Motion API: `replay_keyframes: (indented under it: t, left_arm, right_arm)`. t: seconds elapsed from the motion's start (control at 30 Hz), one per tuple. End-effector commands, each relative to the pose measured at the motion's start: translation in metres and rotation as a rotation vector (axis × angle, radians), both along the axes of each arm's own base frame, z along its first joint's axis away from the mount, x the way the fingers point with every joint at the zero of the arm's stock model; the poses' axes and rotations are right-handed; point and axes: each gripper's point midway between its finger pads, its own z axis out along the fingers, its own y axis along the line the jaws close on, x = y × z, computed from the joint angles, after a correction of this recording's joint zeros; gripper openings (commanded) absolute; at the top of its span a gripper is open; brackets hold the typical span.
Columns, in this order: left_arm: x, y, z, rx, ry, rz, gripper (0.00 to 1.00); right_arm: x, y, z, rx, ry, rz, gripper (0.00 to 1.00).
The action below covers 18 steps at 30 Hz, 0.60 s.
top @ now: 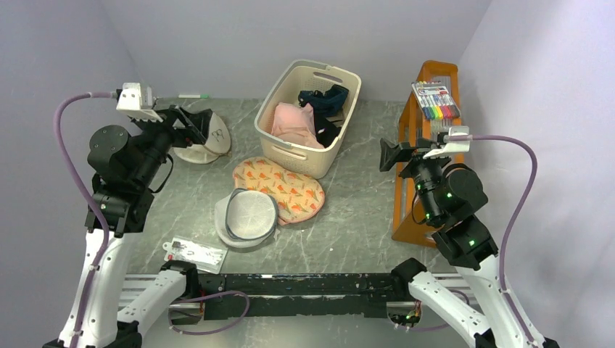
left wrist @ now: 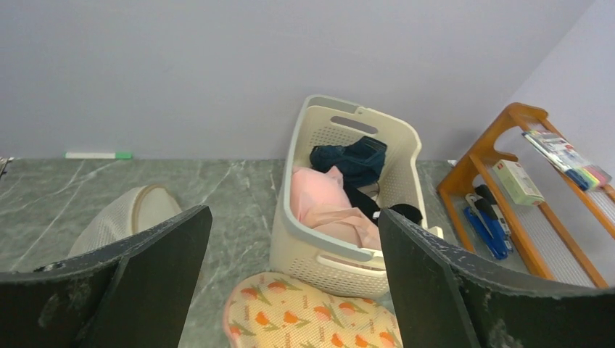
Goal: Unzip the laundry bag and remove the bra
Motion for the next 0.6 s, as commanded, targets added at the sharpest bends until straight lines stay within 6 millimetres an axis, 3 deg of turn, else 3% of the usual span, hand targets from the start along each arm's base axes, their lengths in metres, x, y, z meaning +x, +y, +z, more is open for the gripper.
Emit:
replay_keyframes:
  t: [0.0, 0.33, 0.57]
  left_arm:
    - [-0.007, 0.011, -0.001, -0.028, -0.013, 0.022, 0.97]
    - [-0.016, 0.017, -0.025, -0.038, 0.031, 0.007, 0.96]
    - [-0.019, -0.006, -0.069, -0.06, 0.152, -0.132, 0.96]
  right_arm:
    - [0.003, 0.001, -0.004, 0.04, -0.003, 0.01, 1.0]
    - [0.001, 0.005, -0.029, 0.104, 0.057, 0.052, 1.0]
    - [-0.007, 0.018, -0.06, 0.148, 0.127, 0.132, 1.0]
